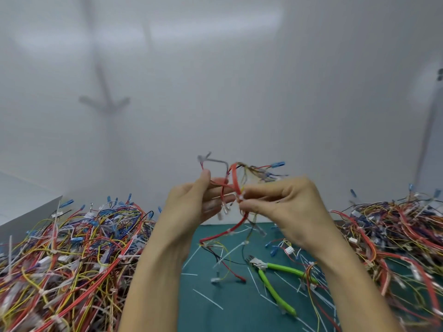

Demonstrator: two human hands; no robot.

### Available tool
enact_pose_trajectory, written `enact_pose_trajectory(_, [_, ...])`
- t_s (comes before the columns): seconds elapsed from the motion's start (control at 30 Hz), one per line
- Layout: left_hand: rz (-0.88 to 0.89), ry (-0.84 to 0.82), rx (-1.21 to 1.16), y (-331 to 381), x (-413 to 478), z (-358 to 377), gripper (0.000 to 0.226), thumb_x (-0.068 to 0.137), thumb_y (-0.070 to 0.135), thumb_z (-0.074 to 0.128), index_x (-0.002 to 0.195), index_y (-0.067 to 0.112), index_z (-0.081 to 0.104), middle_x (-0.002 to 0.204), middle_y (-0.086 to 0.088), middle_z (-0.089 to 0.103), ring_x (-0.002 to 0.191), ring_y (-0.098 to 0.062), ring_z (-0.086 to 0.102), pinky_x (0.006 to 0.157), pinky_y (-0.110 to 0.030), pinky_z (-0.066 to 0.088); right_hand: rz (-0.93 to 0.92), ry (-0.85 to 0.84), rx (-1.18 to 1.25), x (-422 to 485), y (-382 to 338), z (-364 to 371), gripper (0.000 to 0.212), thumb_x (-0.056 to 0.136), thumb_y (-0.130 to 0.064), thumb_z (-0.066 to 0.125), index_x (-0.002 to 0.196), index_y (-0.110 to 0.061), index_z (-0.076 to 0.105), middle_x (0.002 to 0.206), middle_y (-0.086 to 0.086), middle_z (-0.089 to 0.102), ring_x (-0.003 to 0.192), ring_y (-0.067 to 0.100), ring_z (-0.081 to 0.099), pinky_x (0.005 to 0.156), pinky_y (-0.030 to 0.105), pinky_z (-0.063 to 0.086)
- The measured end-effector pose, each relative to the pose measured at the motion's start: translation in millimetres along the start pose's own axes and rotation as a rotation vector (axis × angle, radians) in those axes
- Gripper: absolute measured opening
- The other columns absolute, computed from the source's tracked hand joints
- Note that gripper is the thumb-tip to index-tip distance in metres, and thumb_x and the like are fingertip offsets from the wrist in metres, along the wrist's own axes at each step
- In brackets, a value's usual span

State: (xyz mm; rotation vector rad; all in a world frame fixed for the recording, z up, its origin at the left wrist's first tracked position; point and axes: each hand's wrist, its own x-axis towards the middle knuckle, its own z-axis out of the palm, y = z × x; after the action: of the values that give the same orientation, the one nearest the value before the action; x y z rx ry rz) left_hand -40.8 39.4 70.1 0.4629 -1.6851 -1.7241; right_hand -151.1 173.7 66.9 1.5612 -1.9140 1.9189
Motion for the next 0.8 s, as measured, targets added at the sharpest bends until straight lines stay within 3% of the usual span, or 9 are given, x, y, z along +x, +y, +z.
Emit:
enact_pose_trajectory(0.1, [-0.053, -0.029, -0.083, 1, 1, 0, 0.046, 0.097, 0.049, 0.047, 0.097, 0.010, 0.073, 0.095, -0.006, 0.078, 0.084, -0.017, 0.075, 0.078, -0.032, 0.060, -0.042, -0.153, -0.146, -2, 3, 10, 0.021, 0.075, -0.012, 0.083, 0.086, -0.030, 0.080, 0.075, -0.010, 0.076, 0.080, 0.005, 0.072, 0.081, 0.037, 0.060])
enact_pose_trajectory(0.17, [-0.067, -0.047, -0.162, 1, 2, 0, 0.046, 0.080, 0.053, 0.061, 0.091, 0.010, 0.075, 0.093, -0.008, 0.077, 0.080, -0.019, 0.075, 0.073, -0.032, 0.061, -0.066, -0.198, -0.256, -2, 5, 16, 0.017, 0.075, -0.017, 0.081, 0.087, -0.029, 0.078, 0.071, -0.010, 0.072, 0.073, -0.002, 0.061, 0.077, 0.036, 0.056])
enact_pose_trajectory(0.27, [0.001, -0.078, -0.207, 0, 2, -5, 0.032, 0.062, 0.036, 0.074, 0.080, 0.010, 0.079, 0.087, -0.008, 0.077, 0.075, -0.017, 0.074, 0.064, -0.025, 0.060, -0.031, -0.225, -0.390, -3, 5, 20, 0.022, 0.076, -0.019, 0.081, 0.090, -0.036, 0.079, 0.073, -0.013, 0.074, 0.073, 0.000, 0.065, 0.075, 0.035, 0.055])
enact_pose_trajectory(0.37, [0.088, -0.126, -0.078, -3, 0, -12, 0.028, 0.064, 0.020, 0.077, 0.090, 0.012, 0.078, 0.091, -0.009, 0.077, 0.075, -0.018, 0.072, 0.067, -0.021, 0.057, 0.029, -0.282, -0.613, -3, 5, 12, 0.027, 0.082, -0.012, 0.071, 0.092, -0.036, 0.079, 0.086, -0.016, 0.076, 0.083, -0.001, 0.068, 0.083, 0.029, 0.055])
enact_pose_trajectory(0.43, [0.157, -0.175, 0.036, -3, -2, -14, 0.027, 0.072, 0.012, 0.076, 0.099, 0.011, 0.074, 0.091, -0.009, 0.077, 0.080, -0.020, 0.073, 0.074, -0.022, 0.058, 0.066, -0.190, -0.706, 0, 5, 6, 0.028, 0.088, -0.008, 0.063, 0.092, -0.031, 0.079, 0.088, -0.016, 0.076, 0.088, 0.003, 0.068, 0.086, 0.027, 0.053])
enact_pose_trajectory(0.5, [0.229, -0.228, 0.126, 0, -5, -11, 0.023, 0.080, 0.003, 0.073, 0.102, 0.010, 0.071, 0.089, -0.010, 0.077, 0.083, -0.021, 0.074, 0.079, -0.023, 0.058, 0.091, 0.010, -0.561, 4, 5, 1, 0.026, 0.094, -0.010, 0.058, 0.089, -0.027, 0.077, 0.085, -0.014, 0.073, 0.088, 0.010, 0.069, 0.084, 0.030, 0.054])
enact_pose_trajectory(0.57, [0.273, -0.290, 0.212, 3, -8, -7, 0.021, 0.083, 0.000, 0.072, 0.100, 0.011, 0.069, 0.088, -0.010, 0.077, 0.081, -0.019, 0.074, 0.078, -0.021, 0.057, 0.146, 0.167, -0.209, 6, 3, -1, 0.024, 0.100, -0.019, 0.055, 0.088, -0.026, 0.074, 0.085, -0.008, 0.074, 0.088, 0.014, 0.071, 0.077, 0.032, 0.060])
enact_pose_trajectory(0.67, [0.316, -0.368, 0.351, 8, -12, 0, 0.020, 0.083, -0.002, 0.072, 0.098, 0.011, 0.069, 0.088, -0.011, 0.077, 0.085, -0.021, 0.074, 0.086, -0.031, 0.058, 0.237, 0.158, 0.135, 6, -4, 0, 0.032, 0.099, -0.040, 0.055, 0.088, -0.019, 0.076, 0.089, -0.002, 0.078, 0.086, 0.012, 0.074, 0.069, 0.029, 0.062])
enact_pose_trajectory(0.8, [0.357, -0.346, 0.531, 8, -13, 10, 0.020, 0.076, 0.017, 0.074, 0.095, 0.024, 0.072, 0.091, -0.003, 0.077, 0.094, -0.023, 0.072, 0.094, -0.046, 0.054, 0.197, 0.097, 0.217, 2, -12, -2, 0.041, 0.079, -0.056, 0.063, 0.085, -0.019, 0.079, 0.085, 0.001, 0.078, 0.081, 0.013, 0.075, 0.069, 0.029, 0.062])
